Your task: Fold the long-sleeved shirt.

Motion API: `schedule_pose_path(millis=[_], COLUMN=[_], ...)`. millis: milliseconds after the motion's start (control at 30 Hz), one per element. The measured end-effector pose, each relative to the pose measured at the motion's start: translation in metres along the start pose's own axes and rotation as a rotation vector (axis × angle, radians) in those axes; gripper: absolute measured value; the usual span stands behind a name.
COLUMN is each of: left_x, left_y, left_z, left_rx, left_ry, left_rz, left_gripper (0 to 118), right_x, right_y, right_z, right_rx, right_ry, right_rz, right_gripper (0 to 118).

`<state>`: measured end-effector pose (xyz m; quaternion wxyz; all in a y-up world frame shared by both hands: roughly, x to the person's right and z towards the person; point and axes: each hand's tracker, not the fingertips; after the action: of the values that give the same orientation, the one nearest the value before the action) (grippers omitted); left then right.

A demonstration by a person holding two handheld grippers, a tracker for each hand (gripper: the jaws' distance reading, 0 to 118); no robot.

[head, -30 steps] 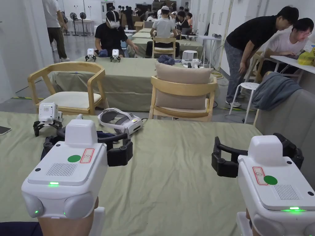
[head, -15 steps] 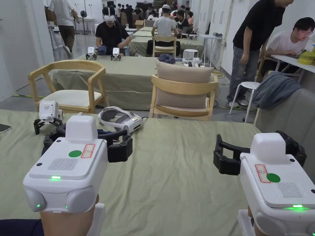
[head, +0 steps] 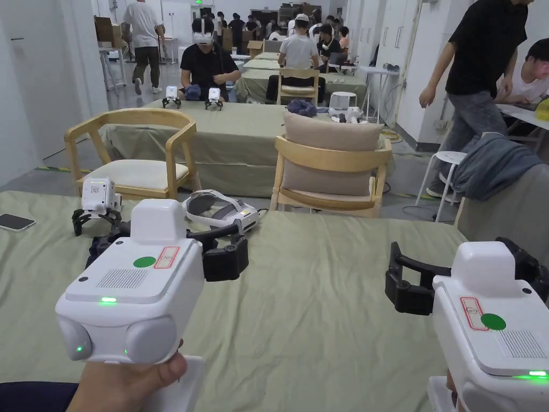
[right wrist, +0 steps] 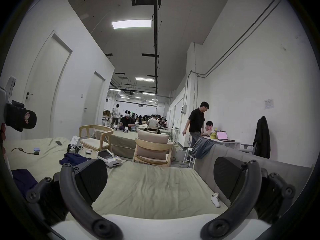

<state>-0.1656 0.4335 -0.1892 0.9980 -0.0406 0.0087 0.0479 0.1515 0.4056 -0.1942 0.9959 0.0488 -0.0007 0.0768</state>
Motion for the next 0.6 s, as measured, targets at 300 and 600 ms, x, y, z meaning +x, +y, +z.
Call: schedule_pose_path(millis=[300,600], left_x=[0.005,-0.004], left_y=[-0.001,-0.003], left_z=[0.008,0.01], left_rx=[0.025,0.026], left_ry=[0.053,0.085], left_rz=[-0.058,-0.101], left_gripper=[111,111], right_x=[0.0,0.002], right_y=[0.001,0.001], right_z=[0.0,0.001], right_rx=[0.0,0.001], right_ry=[-0.001,-0.004], right_rz=[0.008,0.003], right_gripper=[118,118])
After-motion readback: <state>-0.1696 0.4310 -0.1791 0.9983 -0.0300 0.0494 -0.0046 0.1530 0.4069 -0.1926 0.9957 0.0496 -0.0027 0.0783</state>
